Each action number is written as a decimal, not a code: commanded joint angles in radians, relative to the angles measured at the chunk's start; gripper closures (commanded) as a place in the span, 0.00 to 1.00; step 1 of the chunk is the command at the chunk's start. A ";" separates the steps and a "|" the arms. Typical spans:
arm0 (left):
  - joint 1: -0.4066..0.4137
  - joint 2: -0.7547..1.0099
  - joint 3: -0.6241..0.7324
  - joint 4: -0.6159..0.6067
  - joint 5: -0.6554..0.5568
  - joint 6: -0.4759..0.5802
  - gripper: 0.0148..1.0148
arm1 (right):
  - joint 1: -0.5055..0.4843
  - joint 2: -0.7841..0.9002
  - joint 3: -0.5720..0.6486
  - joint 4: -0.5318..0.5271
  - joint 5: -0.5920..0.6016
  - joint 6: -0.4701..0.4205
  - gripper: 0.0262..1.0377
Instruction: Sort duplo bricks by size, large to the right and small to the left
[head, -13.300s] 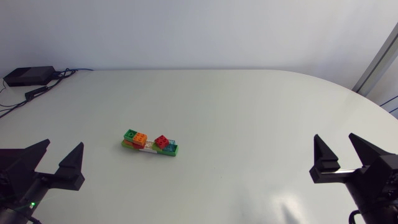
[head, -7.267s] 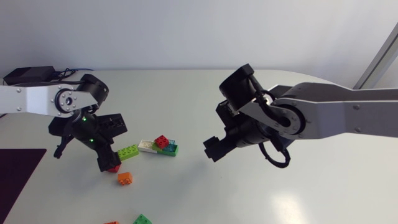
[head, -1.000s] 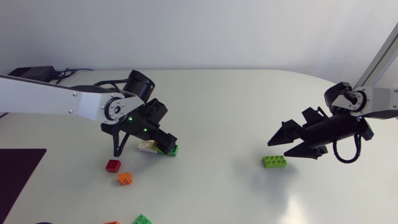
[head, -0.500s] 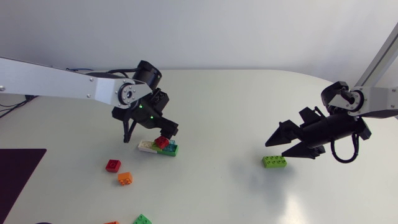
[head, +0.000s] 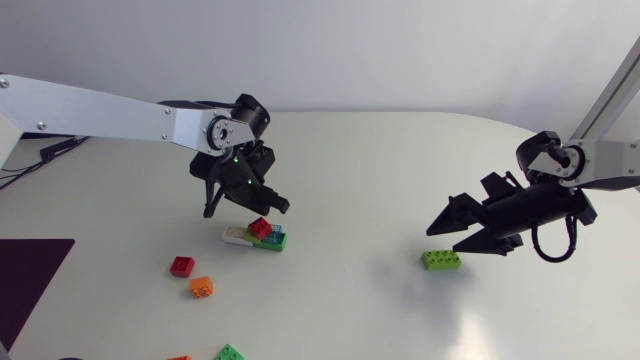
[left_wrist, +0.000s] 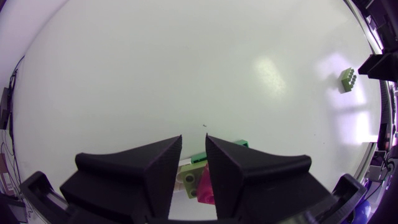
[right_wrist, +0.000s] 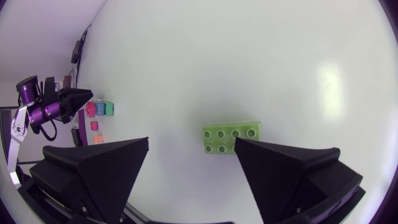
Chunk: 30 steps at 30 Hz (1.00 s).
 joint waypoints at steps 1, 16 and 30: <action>-0.002 0.024 0.048 -0.035 -0.006 -0.016 0.79 | 0.007 0.007 -0.024 -0.001 -0.002 0.024 0.04; -0.042 0.064 0.046 -0.083 -0.001 0.027 0.79 | 0.020 -0.004 -0.038 -0.002 -0.002 0.030 0.04; -0.022 -0.189 -0.132 -0.227 0.086 0.199 0.79 | 0.018 -0.003 -0.053 0.010 -0.002 0.024 0.04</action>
